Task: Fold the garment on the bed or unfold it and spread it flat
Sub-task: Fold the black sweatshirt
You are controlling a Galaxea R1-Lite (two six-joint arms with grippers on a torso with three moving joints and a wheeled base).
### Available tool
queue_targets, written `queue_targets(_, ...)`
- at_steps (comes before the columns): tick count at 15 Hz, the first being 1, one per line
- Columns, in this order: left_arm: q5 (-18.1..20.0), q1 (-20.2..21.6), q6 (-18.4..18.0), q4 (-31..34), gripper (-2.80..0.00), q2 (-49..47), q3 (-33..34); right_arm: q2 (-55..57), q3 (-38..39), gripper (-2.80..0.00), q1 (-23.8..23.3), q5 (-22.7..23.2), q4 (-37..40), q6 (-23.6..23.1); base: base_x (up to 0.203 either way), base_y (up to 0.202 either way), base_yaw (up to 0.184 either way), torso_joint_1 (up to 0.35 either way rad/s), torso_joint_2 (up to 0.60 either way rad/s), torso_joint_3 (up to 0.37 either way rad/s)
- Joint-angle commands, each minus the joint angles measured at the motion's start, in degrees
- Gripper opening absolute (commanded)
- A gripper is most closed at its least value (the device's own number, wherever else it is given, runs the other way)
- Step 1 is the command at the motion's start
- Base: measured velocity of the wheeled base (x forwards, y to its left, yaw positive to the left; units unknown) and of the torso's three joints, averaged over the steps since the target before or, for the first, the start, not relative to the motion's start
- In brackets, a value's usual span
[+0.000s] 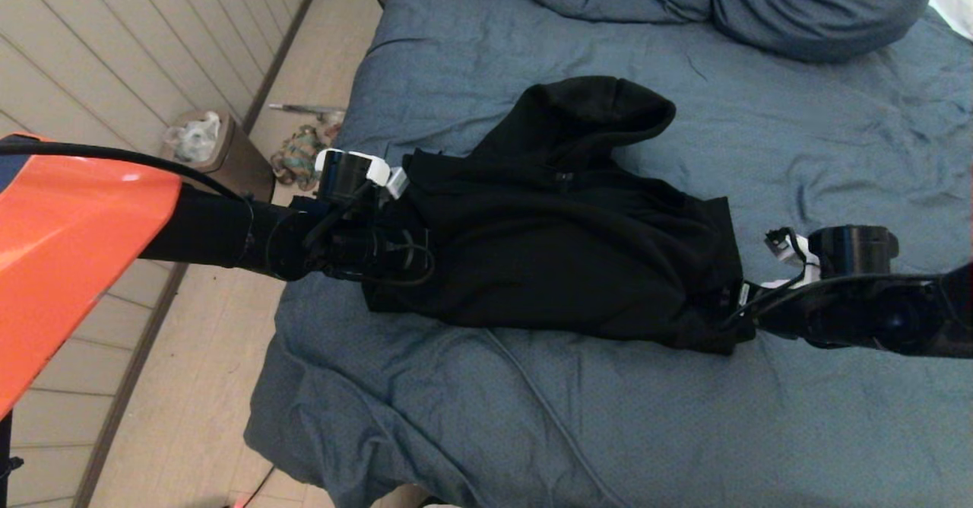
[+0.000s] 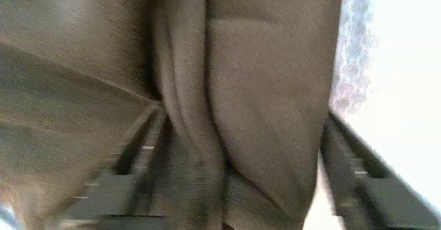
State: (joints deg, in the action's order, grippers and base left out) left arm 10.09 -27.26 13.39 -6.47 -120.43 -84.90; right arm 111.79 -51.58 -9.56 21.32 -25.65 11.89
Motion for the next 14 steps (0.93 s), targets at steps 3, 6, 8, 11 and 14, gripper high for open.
queue_targets(3, 0.0, 0.0, 0.1, 0.4, -2.8, 0.8, 0.3, -1.3, 4.8, -2.8, 4.2, -0.7, -7.5, 3.4, 0.0, 0.0, 0.0, 0.0, 0.0, 0.0)
queue_targets(6, -0.1, -1.8, 0.1, 0.5, -2.8, 2.7, 3.0, -4.1, 6.9, -2.8, 9.0, -1.0, -7.9, 6.1, 0.0, 0.0, 0.0, 0.0, 0.0, 0.0)
queue_targets(8, -0.7, -3.5, 0.2, 0.6, -2.8, 6.3, 5.1, -7.7, 7.1, -2.8, 9.8, -0.9, -7.5, 9.5, 0.0, 0.0, 0.0, 0.0, 0.0, 0.0)
queue_targets(11, -1.2, -4.4, 0.5, 3.9, -2.8, 13.9, 7.2, -13.4, 9.2, -2.8, 10.0, -0.6, -5.1, 10.5, 0.0, 0.0, 0.0, 0.0, 0.0, 0.0)
queue_targets(14, -0.9, -4.5, 1.4, 9.6, -2.8, 20.1, 11.4, -19.2, 12.7, -2.8, 9.7, -0.4, -1.5, 9.9, 0.0, 0.0, 0.0, 0.0, 0.0, 0.0)
